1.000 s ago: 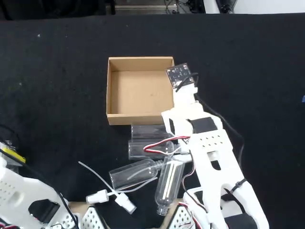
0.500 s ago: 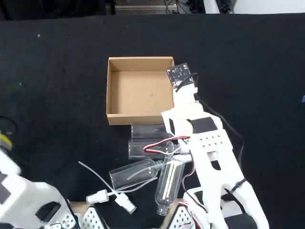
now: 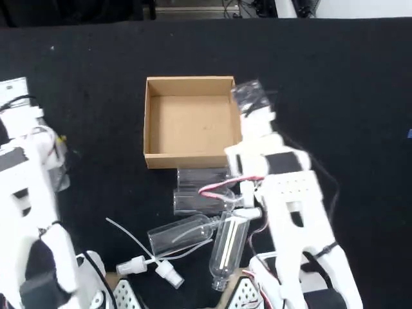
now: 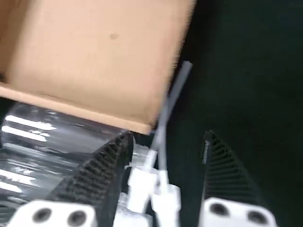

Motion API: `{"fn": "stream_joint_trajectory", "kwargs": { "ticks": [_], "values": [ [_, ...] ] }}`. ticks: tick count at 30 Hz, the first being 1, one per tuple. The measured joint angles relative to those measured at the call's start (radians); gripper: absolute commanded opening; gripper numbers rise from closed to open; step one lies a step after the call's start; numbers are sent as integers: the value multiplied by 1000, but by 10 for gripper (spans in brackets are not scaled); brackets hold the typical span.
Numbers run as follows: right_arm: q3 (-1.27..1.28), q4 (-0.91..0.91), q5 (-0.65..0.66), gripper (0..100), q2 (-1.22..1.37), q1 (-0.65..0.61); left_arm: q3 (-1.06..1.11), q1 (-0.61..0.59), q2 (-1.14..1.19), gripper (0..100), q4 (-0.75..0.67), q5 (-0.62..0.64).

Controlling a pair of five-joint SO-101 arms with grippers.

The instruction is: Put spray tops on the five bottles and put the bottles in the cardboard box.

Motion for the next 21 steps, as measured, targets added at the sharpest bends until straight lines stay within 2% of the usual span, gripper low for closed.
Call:
{"fn": "stream_joint_trajectory", "kwargs": {
  "ticks": [7, 12, 15, 21],
  "values": [
    [-176, 147, 60, 218, 2, 221, 196, 35, -35, 30, -209, 140],
    [-236, 235, 91, 218, 87, 328, 284, 34, -114, 30, -245, 207],
    [-236, 276, 149, 218, 206, 330, 324, 34, -186, 30, -252, 215],
    [-235, 450, 413, 218, 269, 281, 404, 37, -348, 30, -252, 218]
  ]
}}
